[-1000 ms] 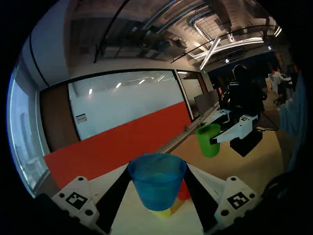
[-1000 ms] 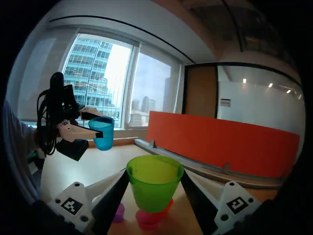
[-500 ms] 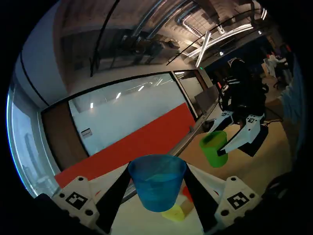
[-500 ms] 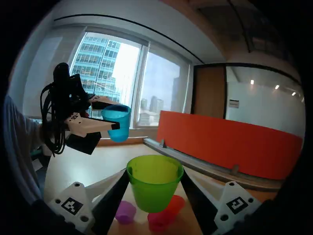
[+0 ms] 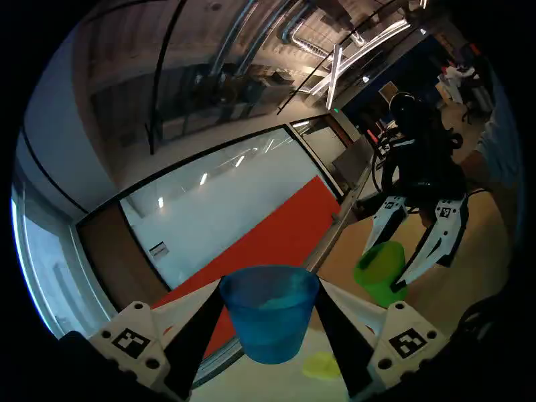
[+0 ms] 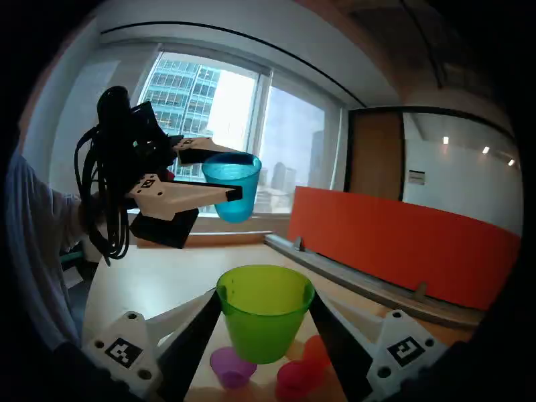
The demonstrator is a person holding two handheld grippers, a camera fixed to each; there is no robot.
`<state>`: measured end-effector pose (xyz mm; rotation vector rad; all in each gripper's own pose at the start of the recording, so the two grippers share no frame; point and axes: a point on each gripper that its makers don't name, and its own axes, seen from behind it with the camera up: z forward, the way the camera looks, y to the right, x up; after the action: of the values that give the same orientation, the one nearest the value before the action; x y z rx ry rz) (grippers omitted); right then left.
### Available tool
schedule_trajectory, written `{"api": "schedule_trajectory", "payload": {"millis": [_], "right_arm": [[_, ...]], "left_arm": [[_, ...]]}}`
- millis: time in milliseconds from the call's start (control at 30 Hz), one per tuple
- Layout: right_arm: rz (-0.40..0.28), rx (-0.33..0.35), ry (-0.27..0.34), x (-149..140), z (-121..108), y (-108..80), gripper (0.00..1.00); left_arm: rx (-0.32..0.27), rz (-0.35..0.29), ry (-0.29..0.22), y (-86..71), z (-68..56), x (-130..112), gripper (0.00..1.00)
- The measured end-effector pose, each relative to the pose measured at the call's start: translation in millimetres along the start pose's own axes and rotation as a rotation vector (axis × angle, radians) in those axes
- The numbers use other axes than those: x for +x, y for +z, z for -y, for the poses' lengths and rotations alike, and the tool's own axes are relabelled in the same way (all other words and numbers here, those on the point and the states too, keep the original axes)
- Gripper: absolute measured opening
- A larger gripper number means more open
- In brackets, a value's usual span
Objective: Pour water
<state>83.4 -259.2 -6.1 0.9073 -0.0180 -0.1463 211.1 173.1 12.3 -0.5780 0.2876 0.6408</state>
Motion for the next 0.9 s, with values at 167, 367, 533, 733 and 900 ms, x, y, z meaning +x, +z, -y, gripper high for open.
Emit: {"api": "schedule_trajectory", "payload": {"millis": [167, 367, 533, 733, 900], "right_arm": [[-0.003, 0.019, 0.008, -1.4, 8.5, 6.1, 0.91], [-0.001, 0.042, 0.012, -4.0, 17.2, 12.0, 0.91], [-0.001, 0.062, 0.015, -5.9, 25.0, 17.1, 0.91], [-0.003, 0.087, 0.019, -8.6, 36.1, 24.2, 0.92], [-0.005, 0.106, 0.021, -8.8, 43.5, 29.5, 0.91]], "left_arm": [[0.0, -0.008, 0.047, -0.6, 3.2, 7.2, 0.88], [0.002, -0.015, 0.117, -2.2, 4.7, 15.8, 0.88], [0.007, -0.012, 0.165, -0.8, 4.4, 20.9, 0.88], [0.007, -0.013, 0.2, 2.1, 3.1, 25.7, 0.88], [0.001, -0.013, 0.239, 4.5, 0.9, 28.9, 0.88]]}}
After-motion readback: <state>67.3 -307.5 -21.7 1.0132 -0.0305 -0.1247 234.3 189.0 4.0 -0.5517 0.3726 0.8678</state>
